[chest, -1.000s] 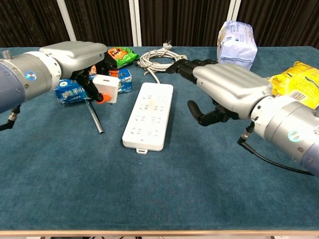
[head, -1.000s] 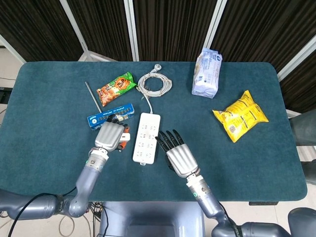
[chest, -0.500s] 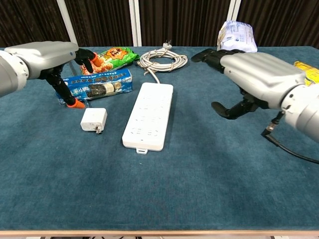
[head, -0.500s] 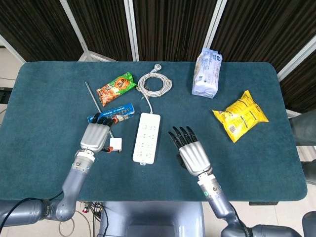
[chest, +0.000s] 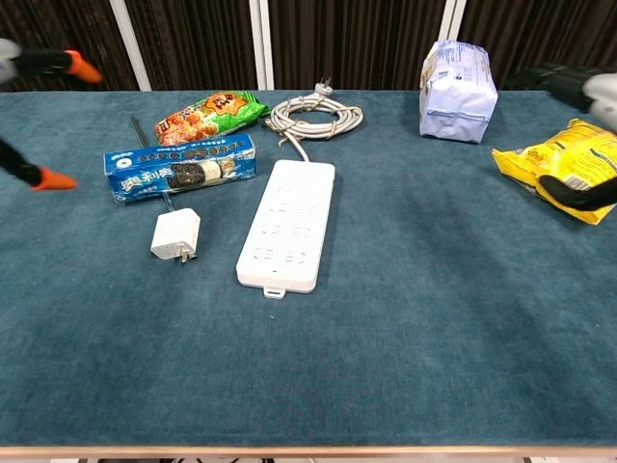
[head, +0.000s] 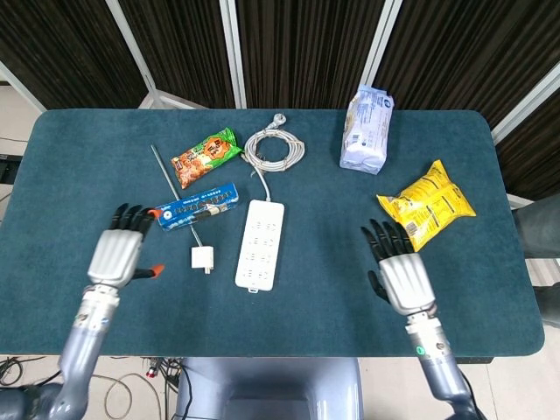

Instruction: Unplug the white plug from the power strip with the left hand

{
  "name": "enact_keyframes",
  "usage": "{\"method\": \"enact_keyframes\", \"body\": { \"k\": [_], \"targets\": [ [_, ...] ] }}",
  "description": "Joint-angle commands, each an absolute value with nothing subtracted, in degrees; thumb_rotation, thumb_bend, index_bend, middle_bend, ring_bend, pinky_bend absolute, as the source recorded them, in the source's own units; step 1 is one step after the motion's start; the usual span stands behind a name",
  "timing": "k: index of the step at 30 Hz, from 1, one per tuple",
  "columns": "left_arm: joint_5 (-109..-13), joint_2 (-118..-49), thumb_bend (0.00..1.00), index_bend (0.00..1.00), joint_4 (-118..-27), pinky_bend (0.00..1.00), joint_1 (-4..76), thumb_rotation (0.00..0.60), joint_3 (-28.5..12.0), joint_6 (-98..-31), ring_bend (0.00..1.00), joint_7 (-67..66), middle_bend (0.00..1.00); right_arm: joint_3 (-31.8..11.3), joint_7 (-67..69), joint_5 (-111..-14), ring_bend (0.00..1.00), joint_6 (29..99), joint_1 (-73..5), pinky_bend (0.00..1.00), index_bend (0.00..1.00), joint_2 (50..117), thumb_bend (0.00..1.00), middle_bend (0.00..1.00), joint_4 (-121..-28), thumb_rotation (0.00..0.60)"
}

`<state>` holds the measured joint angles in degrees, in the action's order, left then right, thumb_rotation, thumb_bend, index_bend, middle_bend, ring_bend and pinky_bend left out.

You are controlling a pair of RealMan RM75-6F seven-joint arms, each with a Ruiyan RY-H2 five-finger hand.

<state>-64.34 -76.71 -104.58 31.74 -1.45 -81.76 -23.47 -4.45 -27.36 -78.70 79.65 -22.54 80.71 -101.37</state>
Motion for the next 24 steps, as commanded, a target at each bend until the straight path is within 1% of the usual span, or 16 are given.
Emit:
{"method": "enact_keyframes", "body": {
  "k": [1, 5, 12, 18, 24],
  "targets": [
    [-68.1, -73.9, 0.05, 0.12, -104.1, 0.01, 27.5, 0.600, 1.3, -85.2, 0.04, -20.0, 0.11, -2.7, -22.5, -80.9, 0.00, 82.5, -19.4, 0.00, 0.00, 78.6, 0.50, 0.00, -99.5, 0.600],
    [-69.9, -73.2, 0.05, 0.11, -103.8, 0.00, 22.3, 0.600, 2.8, -89.6, 0.02, -16.6, 0.09, -0.6, -17.6, -83.6, 0.00, 85.6, -16.1, 0.00, 0.00, 77.6, 0.50, 0.00, -96.4, 0.600],
    [-73.9, -72.4, 0.05, 0.10, -101.3, 0.00, 15.9, 0.600, 4.5, -94.5, 0.02, -12.1, 0.08, 1.6, -11.8, -87.4, 0.00, 89.8, -12.1, 0.00, 0.00, 77.1, 0.49, 0.00, -92.5, 0.600],
    [-76.1, -72.5, 0.03, 0.06, -96.4, 0.00, 11.8, 0.600, 5.3, -95.7, 0.02, -9.3, 0.06, 1.8, -8.6, -87.6, 0.00, 91.0, -9.6, 0.00, 0.00, 77.2, 0.48, 0.00, -89.3, 0.600],
    [-76.2, -72.3, 0.01, 0.02, -92.4, 0.00, 9.7, 0.600, 4.7, -94.6, 0.00, -5.9, 0.04, 1.3, -6.0, -87.6, 0.00, 92.8, -7.6, 0.00, 0.00, 77.2, 0.47, 0.00, -86.1, 0.600]
  ]
}}
